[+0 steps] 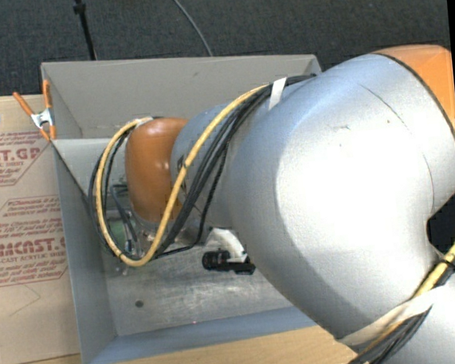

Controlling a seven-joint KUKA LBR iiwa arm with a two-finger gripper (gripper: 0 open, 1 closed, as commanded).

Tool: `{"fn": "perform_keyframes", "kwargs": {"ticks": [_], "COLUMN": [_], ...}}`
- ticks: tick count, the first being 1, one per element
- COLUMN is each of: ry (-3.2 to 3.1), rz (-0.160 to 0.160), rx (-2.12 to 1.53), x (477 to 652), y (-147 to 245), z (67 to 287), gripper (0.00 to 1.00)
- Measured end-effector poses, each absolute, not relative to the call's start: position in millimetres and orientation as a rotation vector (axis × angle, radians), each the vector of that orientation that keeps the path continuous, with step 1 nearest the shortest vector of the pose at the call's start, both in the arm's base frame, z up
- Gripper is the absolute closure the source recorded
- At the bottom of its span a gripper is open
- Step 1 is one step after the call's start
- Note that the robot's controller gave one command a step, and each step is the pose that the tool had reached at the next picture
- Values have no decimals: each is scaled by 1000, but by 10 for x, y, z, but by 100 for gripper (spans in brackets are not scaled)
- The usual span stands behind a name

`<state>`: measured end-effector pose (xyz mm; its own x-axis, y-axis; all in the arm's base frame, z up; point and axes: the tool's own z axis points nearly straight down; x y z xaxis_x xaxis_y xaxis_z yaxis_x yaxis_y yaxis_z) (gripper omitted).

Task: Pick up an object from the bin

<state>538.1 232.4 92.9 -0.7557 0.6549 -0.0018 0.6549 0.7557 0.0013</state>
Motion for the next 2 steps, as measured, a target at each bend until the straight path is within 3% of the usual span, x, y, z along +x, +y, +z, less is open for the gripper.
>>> {"fn": "perform_keyframes", "kwargs": {"ticks": [2], "ry": [2943], "rz": [5], "rx": [1093], "x": [5391], "y": [2338], "z": [1791], "gripper": [100]}}
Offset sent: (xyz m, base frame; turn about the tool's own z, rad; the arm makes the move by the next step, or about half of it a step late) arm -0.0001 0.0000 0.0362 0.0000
